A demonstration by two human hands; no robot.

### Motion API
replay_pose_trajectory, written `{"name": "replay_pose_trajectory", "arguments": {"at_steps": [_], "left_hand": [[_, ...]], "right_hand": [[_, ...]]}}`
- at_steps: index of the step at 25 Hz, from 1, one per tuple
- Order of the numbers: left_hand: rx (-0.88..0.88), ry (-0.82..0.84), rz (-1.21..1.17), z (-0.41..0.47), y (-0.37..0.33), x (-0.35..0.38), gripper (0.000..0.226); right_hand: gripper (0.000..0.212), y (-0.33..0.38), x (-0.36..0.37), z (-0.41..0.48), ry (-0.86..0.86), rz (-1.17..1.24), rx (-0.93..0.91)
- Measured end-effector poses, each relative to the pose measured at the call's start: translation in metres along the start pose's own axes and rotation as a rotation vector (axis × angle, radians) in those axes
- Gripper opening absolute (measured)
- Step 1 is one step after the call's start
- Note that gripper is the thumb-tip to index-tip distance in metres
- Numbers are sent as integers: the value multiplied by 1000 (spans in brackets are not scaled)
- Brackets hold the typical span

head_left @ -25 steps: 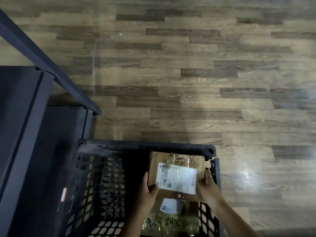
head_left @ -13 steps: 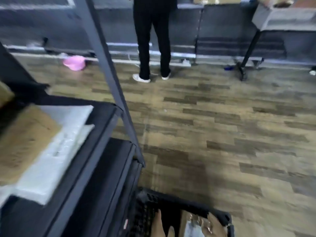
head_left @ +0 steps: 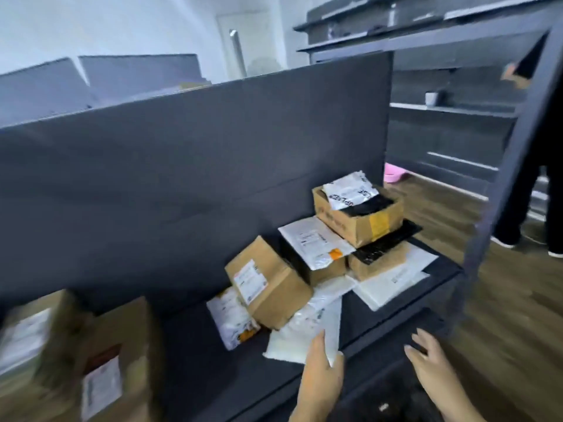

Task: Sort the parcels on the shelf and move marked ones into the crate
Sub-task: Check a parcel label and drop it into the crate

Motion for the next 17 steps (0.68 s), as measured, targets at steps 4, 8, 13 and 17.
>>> {"name": "replay_pose_trajectory", "arguments": {"at_steps": [4, 8, 13, 17], "left_hand": [[-130, -152, 0, -24, 57, -92, 61], [-218, -249, -53, -32, 100, -147, 61], [-246, -249, -71, -7, 124, -194, 60], [-281, -238, -82, 28, 138, -230, 60]], "right_hand": [[53, 44, 93, -33, 235, -129, -99], [54, 45, 162, -60, 420, -221, -150], [53, 47, 214, -53, 489, -254, -159], [47, 49, 258, -36, 487, -240, -169]]}}
Point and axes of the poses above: each hand's wrist, its own z-axis towards the middle knuckle, its own x-axis out of the palm, y = z × x, the point moved 4 cm from there along z, towards the middle knuckle, and after that the axes turned 14 degrees about -x, right-handed, at the moved point
